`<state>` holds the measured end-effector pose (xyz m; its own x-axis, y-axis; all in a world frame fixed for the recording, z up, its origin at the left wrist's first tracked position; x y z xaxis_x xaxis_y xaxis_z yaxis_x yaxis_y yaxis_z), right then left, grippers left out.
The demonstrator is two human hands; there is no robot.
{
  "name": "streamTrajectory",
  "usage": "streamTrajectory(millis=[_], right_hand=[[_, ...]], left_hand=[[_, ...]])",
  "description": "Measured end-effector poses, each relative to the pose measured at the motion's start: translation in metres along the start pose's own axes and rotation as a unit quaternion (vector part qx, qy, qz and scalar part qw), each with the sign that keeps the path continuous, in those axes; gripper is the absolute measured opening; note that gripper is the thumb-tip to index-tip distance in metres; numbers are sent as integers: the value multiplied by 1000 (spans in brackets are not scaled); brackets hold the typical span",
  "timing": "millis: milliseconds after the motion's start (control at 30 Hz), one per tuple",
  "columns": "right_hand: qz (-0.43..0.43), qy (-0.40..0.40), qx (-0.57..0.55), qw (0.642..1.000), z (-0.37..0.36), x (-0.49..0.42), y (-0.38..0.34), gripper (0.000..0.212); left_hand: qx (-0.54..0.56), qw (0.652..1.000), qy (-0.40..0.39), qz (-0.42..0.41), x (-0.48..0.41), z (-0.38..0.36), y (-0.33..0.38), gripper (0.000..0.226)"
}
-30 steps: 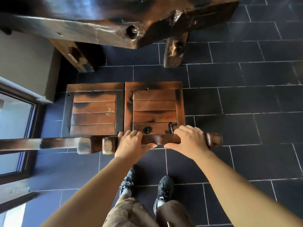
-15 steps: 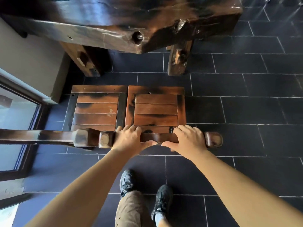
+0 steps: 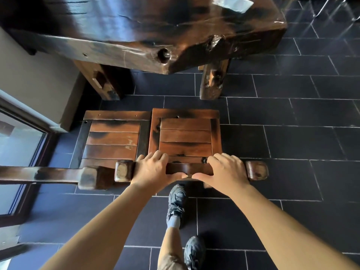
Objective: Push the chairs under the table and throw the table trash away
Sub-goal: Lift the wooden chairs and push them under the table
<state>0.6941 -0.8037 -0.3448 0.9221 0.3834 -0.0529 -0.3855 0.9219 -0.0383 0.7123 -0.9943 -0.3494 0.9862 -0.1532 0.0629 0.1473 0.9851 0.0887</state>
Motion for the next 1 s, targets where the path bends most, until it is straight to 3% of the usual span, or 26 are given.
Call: streamTrajectory(millis=[200,733,1000], right_hand=[[7,-7,-3,1000,0,-27,8,78],[24,34,3,999,-4,-132,42,74],[17,-5,-9,1000,-7,-194,58,76]], left_hand=[[3,1000,-13,7,-28,0,-8,102],[-4,1000,3,-1,-133,11,-28,86],[-19,999,-36,6,-196,15,-46,91]])
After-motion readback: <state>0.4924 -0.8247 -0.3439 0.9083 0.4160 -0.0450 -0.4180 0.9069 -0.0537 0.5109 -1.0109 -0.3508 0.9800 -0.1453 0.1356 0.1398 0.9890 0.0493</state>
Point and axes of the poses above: each hand's wrist, its own x-axis away from the middle knuckle, its own z-axis out of the back of the hand, y = z × x, the point moved 10 cm from there along -x, towards the middle knuckle, and after that the axes turned 2 degrees about -z, right-handed, at the moved point
